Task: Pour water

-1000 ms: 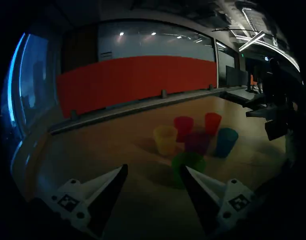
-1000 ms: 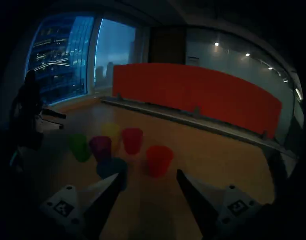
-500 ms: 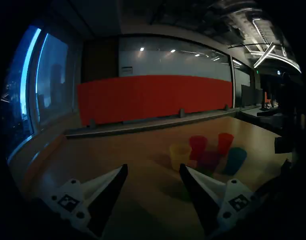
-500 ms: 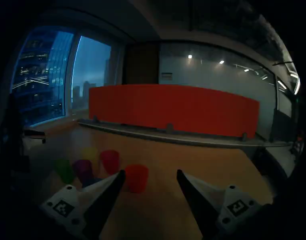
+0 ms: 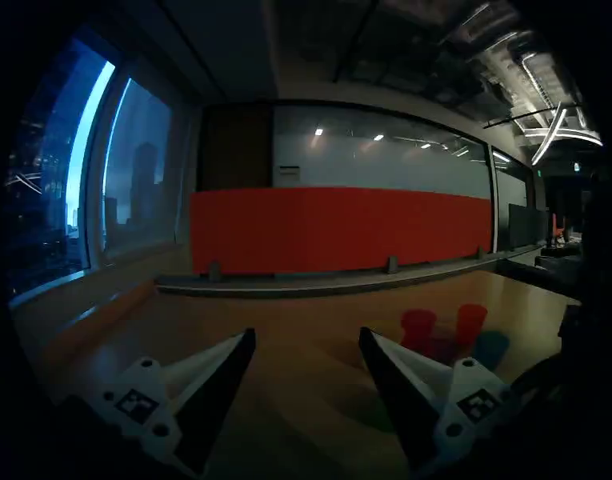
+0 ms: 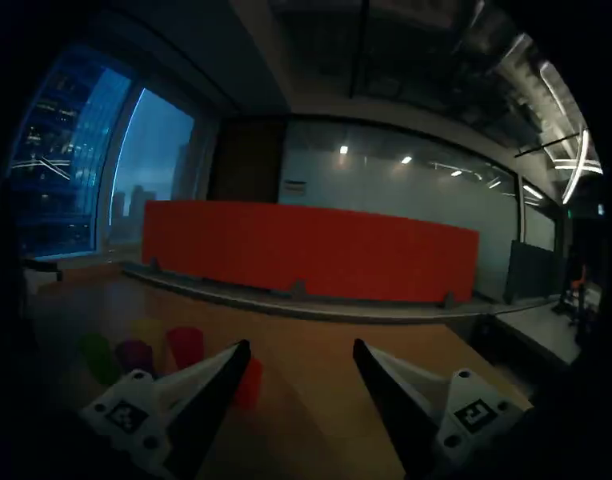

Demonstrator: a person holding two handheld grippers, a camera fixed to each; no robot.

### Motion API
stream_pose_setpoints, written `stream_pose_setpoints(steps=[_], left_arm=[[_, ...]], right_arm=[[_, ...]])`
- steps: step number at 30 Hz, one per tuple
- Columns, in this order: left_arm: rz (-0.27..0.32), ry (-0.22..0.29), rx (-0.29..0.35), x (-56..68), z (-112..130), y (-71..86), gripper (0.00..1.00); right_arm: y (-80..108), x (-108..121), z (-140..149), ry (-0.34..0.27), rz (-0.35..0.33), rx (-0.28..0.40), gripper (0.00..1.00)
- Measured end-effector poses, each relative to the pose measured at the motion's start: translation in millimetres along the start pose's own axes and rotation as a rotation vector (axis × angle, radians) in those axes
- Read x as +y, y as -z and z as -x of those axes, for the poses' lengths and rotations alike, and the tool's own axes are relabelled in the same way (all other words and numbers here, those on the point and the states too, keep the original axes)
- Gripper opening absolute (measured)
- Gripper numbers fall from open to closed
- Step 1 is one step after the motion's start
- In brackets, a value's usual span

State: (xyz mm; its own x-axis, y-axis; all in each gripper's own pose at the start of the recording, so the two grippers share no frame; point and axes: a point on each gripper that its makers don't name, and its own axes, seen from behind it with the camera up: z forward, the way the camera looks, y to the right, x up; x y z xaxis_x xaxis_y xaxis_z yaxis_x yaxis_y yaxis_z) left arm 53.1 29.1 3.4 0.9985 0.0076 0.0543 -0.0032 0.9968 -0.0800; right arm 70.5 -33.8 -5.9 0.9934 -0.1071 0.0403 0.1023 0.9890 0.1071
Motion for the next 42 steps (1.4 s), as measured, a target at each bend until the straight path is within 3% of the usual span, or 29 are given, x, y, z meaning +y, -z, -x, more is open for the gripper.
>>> stream_pose_setpoints(steps=[8,15,33,42], left_arm=[[-0.058,-0.01,0.056,-5.1,-17,5.9,0.96],[-0.094,-0.043,0.089,-7.8,-26,8.9,0.96],[-0.1,-0.035,0.073,-5.3,15,2.8,0.96],[-0.094,-0.019,0.069,-12.0,31,0.8,0.96]], right_arm=[[8.8,19,-14,0.028,0.107,0.071,1.0],[15.0,20,-23,0.028,0.127,0.087,1.0],[24.2,14,-32,-0.014,0.137,0.091,1.0],[27.2,17,-32,-0.019,0.153,0.087,1.0]])
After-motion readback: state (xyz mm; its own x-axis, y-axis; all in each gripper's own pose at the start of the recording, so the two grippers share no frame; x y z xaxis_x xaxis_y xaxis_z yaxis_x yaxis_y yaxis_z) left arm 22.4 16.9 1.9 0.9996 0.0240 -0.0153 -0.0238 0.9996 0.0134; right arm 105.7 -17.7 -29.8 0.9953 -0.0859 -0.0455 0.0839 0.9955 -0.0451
